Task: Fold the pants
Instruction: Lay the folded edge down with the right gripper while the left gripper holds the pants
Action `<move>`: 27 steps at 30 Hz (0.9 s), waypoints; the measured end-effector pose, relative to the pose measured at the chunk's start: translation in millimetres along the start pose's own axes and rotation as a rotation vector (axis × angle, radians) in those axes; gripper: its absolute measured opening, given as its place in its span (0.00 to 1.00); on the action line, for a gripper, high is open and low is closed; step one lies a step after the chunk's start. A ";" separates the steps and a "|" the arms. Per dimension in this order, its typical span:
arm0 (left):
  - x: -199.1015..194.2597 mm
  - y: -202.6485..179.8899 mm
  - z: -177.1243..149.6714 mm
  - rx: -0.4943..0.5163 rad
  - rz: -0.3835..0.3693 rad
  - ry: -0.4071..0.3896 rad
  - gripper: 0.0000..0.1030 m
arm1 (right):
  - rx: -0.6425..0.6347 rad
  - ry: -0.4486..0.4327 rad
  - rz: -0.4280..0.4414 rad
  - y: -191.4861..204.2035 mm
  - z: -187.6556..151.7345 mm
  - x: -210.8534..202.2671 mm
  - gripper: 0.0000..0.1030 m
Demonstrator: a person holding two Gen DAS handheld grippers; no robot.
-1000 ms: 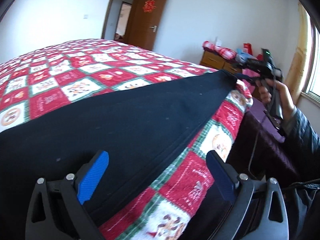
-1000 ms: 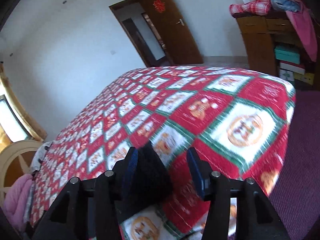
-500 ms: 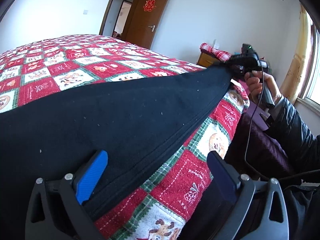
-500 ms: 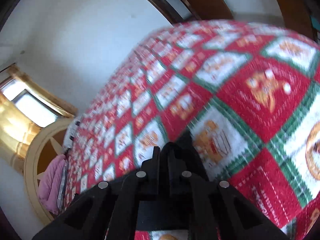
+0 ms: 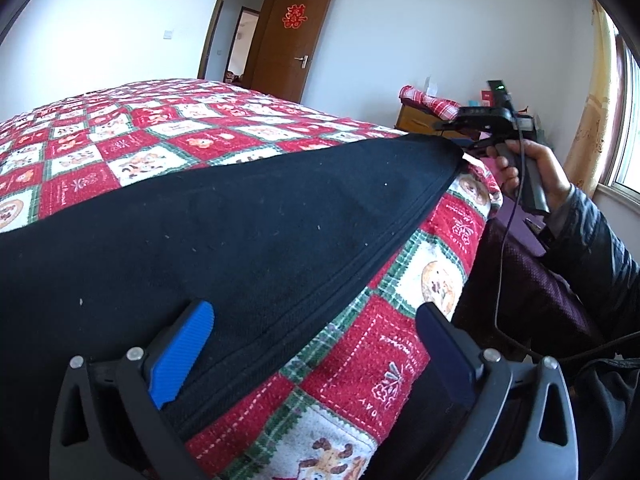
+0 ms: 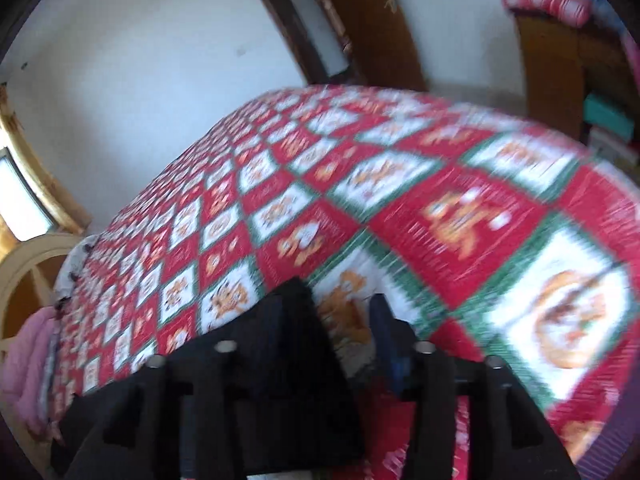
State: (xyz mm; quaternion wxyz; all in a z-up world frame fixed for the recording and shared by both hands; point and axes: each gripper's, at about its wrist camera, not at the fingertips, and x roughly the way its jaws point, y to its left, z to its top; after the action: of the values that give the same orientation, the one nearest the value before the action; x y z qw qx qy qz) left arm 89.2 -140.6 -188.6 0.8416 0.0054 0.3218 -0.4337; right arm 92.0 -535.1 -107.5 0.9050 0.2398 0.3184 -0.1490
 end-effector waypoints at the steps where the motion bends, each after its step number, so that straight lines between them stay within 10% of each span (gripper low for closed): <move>1: -0.8 -0.1 -0.2 -0.005 0.000 -0.002 1.00 | -0.008 -0.025 -0.008 3.0 -0.4 -8.8 0.50; 11: -2.4 -4.3 -6.1 0.006 0.013 -0.008 1.00 | -0.304 0.125 0.301 89.2 -71.1 -11.5 0.49; 19: -15.1 -1.7 -7.2 -0.039 0.004 -0.026 1.00 | -0.481 0.314 0.175 120.3 -120.3 13.0 0.49; 27: -22.5 12.4 -5.0 -0.090 0.071 -0.055 1.00 | -0.628 0.186 0.228 165.6 -154.9 0.0 0.49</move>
State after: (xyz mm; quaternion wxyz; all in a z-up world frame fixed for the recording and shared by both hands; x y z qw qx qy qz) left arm 86.2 -115.1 -183.6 0.8645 -0.0332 0.3173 -0.3884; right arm 83.7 -314.0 -157.0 0.9125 -0.0038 0.4010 0.0807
